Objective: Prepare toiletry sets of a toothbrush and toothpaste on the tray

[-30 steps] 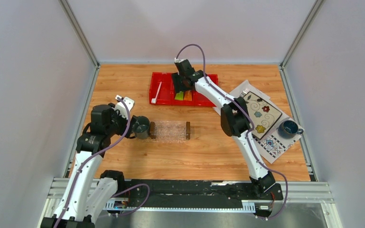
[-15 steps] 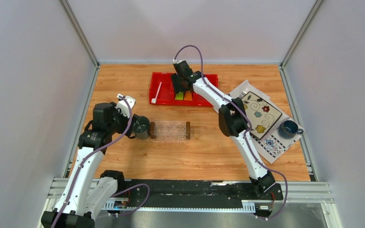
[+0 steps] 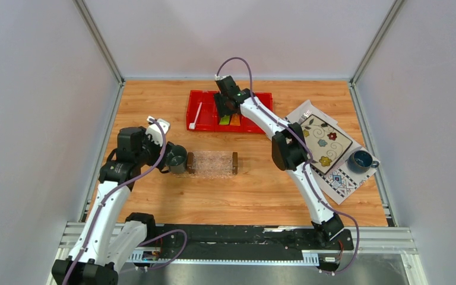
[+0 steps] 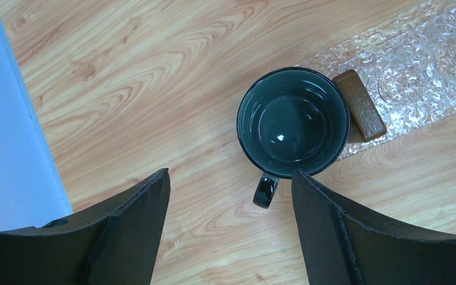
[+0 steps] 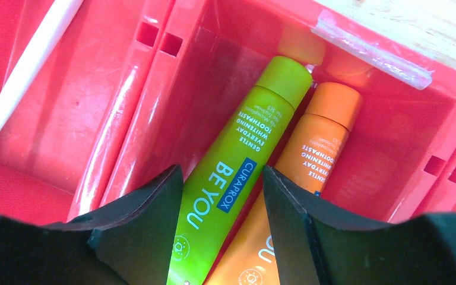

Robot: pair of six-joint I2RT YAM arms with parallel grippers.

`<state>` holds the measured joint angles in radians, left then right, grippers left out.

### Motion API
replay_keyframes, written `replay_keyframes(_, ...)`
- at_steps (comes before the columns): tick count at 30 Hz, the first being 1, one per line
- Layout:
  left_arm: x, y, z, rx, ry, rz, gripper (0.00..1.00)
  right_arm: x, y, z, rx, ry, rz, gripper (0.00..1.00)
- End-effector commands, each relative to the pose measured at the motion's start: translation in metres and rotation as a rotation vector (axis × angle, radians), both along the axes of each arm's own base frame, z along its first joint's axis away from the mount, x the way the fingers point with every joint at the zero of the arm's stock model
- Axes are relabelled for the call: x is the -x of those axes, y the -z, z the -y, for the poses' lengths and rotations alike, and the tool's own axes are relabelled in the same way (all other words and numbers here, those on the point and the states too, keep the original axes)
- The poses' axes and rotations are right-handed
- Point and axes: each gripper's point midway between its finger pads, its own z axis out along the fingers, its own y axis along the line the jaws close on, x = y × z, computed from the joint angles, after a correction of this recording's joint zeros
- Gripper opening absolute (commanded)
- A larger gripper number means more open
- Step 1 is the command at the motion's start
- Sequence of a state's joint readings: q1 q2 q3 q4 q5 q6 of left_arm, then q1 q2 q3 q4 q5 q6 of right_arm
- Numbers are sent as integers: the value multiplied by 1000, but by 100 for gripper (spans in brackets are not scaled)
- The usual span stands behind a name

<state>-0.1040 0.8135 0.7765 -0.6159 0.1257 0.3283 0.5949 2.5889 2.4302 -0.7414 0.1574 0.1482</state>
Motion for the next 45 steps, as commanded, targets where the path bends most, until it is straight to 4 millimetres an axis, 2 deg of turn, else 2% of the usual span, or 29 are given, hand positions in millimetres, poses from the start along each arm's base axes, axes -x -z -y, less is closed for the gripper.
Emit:
replay_keyframes(1,-8,-5,-1,2,-9,33,82,20,38,13,90,-25,-113,63)
replay_keyframes(6,-10,-1,-1,-1,-9,26,82,23,42,13,93,-45,-133,66)
replay_keyframes(11,-11,1,-1,-7,-7,22,82,29,48,12,96,-65,-159,62)
replay_keyframes(19,-11,2,-1,-5,-5,17,82,32,55,9,88,-78,-185,60)
replay_keyframes(28,-12,5,1,-1,0,8,82,39,66,9,90,-94,-220,67)
replay_keyframes(37,-12,5,2,4,2,5,82,44,74,9,94,-107,-249,56)
replay_keyframes(45,-12,8,2,3,3,2,82,47,77,9,95,-117,-265,53)
